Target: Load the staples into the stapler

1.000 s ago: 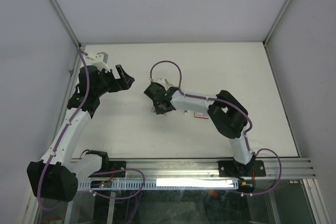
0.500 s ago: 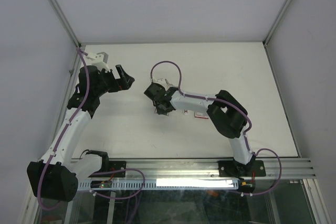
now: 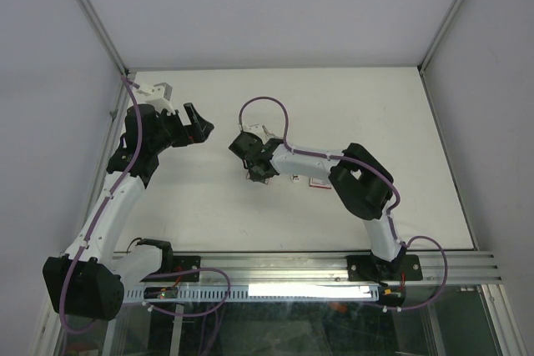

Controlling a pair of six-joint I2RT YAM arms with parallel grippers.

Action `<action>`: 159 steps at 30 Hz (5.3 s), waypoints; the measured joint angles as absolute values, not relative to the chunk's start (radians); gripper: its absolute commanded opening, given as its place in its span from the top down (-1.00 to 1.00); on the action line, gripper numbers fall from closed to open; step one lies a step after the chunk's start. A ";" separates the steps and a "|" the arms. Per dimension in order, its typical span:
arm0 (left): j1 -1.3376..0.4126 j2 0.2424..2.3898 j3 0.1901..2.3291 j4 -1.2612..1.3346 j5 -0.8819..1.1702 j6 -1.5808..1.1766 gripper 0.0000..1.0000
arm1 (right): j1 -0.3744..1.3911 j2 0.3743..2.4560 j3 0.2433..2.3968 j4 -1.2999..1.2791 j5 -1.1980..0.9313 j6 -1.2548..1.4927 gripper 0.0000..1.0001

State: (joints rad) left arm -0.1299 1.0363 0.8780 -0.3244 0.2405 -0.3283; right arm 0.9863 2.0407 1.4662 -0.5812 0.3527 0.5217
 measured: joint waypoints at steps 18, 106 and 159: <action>-0.130 1.037 0.869 -0.323 0.243 -0.336 -0.92 | 0.980 1.889 1.460 -0.538 0.350 0.464 0.65; -0.153 1.253 1.071 -0.110 0.316 -0.564 -0.98 | 0.660 1.868 1.348 -0.243 0.173 0.333 0.67; -0.096 1.171 1.066 -0.317 0.237 -0.354 -0.98 | 0.685 2.073 1.483 -0.249 0.282 0.340 0.71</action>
State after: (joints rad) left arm -0.0963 1.1713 1.0660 -0.3172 0.2367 -0.3542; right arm 0.6853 2.0731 1.4826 -0.2493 0.2821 0.3397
